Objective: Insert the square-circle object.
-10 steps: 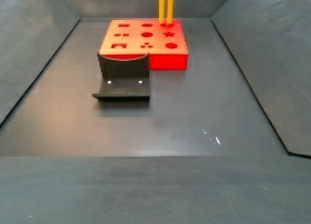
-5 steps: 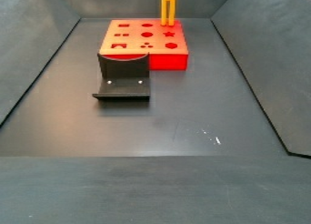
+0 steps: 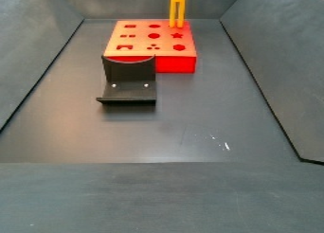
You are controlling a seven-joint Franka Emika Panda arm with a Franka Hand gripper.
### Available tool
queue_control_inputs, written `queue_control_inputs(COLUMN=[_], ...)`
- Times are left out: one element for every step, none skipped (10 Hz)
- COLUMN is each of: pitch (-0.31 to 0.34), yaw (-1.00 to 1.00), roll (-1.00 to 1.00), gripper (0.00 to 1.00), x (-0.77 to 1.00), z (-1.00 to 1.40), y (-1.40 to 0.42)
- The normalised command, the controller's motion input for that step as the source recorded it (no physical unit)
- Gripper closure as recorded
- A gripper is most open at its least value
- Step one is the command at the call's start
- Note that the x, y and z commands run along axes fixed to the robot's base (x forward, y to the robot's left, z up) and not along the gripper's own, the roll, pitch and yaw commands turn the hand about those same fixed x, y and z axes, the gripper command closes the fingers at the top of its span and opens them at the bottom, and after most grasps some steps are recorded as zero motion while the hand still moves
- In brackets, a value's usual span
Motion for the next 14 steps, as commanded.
queue_control_inputs(pitch=[-0.019,0.0,0.0,-0.066,-0.167,-0.191,-0.173,-0.116,-0.073,-0.059,-0.019,-0.014,-0.026,-0.02], yaw=[0.23,0.07,0.02,0.0,-0.01,0.0,0.0,-0.02,-0.03,-0.01,-0.03,-0.03,-0.08,-0.11], roll=[0.0,0.05,0.0,0.04,0.09,0.05,0.07,0.15,0.21,0.22,0.23,0.17,0.1,0.05], gripper=[1.0,1.0,1.0,1.0,1.0,1.0,1.0,1.0,1.0,1.0,1.0,1.0,1.0,1.0], x=[-0.03,0.0,0.0,0.16,0.0,0.0,0.08,0.16,0.17,0.1,0.03,0.0,0.0,0.0], z=[0.0,-0.01,0.0,-0.53,-0.91,-0.87,-0.88,-0.87,-0.87,-0.88,-0.93,-1.0,-1.0,-1.0], y=[0.0,-0.08,0.0,-0.17,-0.11,-0.06,-0.07,-0.11,-0.11,-0.11,-0.13,-0.22,-0.27,-0.23])
